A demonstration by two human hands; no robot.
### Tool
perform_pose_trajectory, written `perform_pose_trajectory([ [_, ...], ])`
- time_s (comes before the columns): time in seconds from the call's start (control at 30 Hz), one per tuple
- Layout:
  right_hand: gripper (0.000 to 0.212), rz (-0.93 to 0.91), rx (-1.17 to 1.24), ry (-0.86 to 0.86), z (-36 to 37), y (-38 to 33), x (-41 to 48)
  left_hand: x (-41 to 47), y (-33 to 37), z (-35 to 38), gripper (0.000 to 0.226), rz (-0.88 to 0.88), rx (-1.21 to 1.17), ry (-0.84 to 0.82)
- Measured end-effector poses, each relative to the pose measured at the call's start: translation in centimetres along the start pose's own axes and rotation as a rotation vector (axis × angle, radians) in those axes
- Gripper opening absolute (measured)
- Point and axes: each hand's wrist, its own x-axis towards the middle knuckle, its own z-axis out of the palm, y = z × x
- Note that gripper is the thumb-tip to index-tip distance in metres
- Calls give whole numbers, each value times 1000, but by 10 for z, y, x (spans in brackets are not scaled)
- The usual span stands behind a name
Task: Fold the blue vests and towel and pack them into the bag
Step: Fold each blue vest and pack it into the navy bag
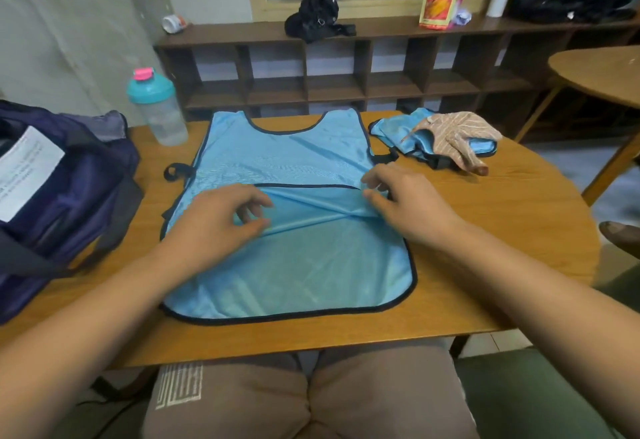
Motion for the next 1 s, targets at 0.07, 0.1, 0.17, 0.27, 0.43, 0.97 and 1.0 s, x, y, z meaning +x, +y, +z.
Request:
perform_pose_trajectory([
  [0.07,27,90,34,-47,5,3,16,7,-18,-6,31,-86,134,91],
  [0.1,33,131,39,-81,6,3,22,10,-25,-9,37,-161,182,98],
  [0.17,46,190,10,-154,10,3,30,13,-37,-10,50,-327,258,42],
  [0.27,56,229,-23,-220,15,0,37,11,-50,-5,53,-434,279,-53],
  [0.43,44,285,57,-245,17,-3,44,6,-53,-4,29,-408,234,-18],
  [0.97,63,74,522,-355,-13,-17,-19,-24,-55,-16,32,-44,516,-101],
  [1.0,65,57,479,-372,-12,-16,-23,-24,-53,-18,27,-41,523,-123],
])
